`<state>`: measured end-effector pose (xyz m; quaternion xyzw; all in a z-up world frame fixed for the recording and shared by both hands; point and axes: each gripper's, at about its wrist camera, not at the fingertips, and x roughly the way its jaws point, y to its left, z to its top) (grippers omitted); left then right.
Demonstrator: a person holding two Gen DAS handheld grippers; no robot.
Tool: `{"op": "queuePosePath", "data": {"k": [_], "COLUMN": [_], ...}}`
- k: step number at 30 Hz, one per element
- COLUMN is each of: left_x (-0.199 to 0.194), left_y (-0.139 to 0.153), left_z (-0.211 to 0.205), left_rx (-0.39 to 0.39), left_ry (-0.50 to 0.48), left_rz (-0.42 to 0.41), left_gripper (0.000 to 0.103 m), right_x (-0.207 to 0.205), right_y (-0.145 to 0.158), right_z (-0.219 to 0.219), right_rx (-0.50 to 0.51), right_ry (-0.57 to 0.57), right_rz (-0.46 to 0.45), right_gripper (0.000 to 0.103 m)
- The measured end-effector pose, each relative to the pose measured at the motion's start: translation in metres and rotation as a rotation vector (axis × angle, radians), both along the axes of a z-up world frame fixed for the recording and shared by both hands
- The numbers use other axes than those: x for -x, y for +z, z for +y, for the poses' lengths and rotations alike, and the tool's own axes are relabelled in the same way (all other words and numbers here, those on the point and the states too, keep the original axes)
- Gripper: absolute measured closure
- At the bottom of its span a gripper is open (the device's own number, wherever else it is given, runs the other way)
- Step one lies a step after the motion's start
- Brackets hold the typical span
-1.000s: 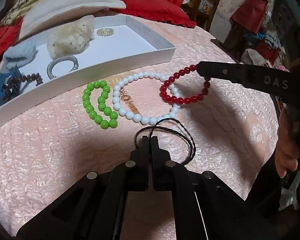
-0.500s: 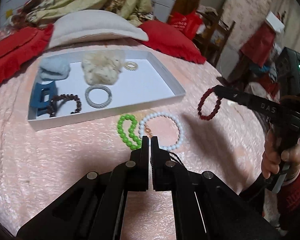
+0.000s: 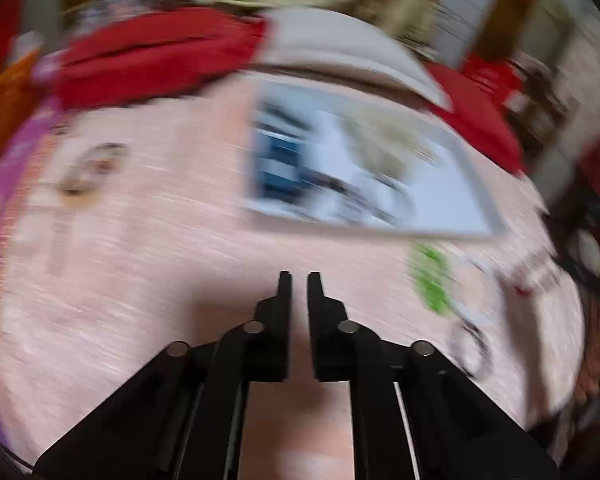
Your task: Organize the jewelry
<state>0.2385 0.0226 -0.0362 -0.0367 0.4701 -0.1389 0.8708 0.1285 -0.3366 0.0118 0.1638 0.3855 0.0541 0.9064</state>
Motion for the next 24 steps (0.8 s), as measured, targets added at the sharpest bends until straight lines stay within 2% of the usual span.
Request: {"op": "queuePosePath", "data": {"k": [2, 4, 9, 12, 15, 16, 18, 19, 22, 24], "left_x": [-0.025, -0.049, -0.102, -0.116, -0.123, -0.124, -0.125, -0.125, -0.119, -0.107], "left_y": [0.000, -0.003, -0.030, -0.042, -0.051, -0.051, -0.049, -0.049, -0.041, -0.028], "left_z": [0.035, 0.068, 0.132, 0.148, 0.144, 0.140, 0.132, 0.127, 0.115, 0.111], "left_rx": [-0.076, -0.113, -0.102, -0.121, -0.191, -0.216, -0.229, -0.234, -0.252, -0.209], "left_ry": [0.112, 0.198, 0.332, 0.363, 0.345, 0.333, 0.301, 0.282, 0.259, 0.235], "left_rz": [-0.031, -0.041, 0.049, 0.070, 0.049, 0.038, 0.042, 0.057, 0.050, 0.041], "left_gripper": [0.070, 0.059, 0.059, 0.059, 0.059, 0.060, 0.083, 0.100, 0.100, 0.100], "right_x": [-0.001, -0.002, -0.006, -0.010, -0.012, -0.012, -0.013, -0.014, -0.013, -0.012], "right_y": [-0.002, -0.003, -0.008, -0.012, -0.015, -0.016, -0.018, -0.019, -0.020, -0.016], "right_z": [-0.001, -0.001, -0.001, -0.001, -0.001, -0.001, -0.001, 0.000, -0.001, -0.002], "right_rx": [-0.011, -0.015, -0.022, -0.025, -0.019, -0.019, -0.019, -0.020, -0.022, -0.023], "right_ry": [-0.001, 0.003, -0.001, -0.007, -0.010, -0.011, -0.015, -0.017, -0.021, -0.020], "right_rz": [0.002, 0.001, 0.012, 0.024, 0.032, 0.035, 0.041, 0.043, 0.042, 0.033], "right_gripper": [0.094, 0.094, 0.094, 0.094, 0.094, 0.094, 0.094, 0.094, 0.094, 0.094]}}
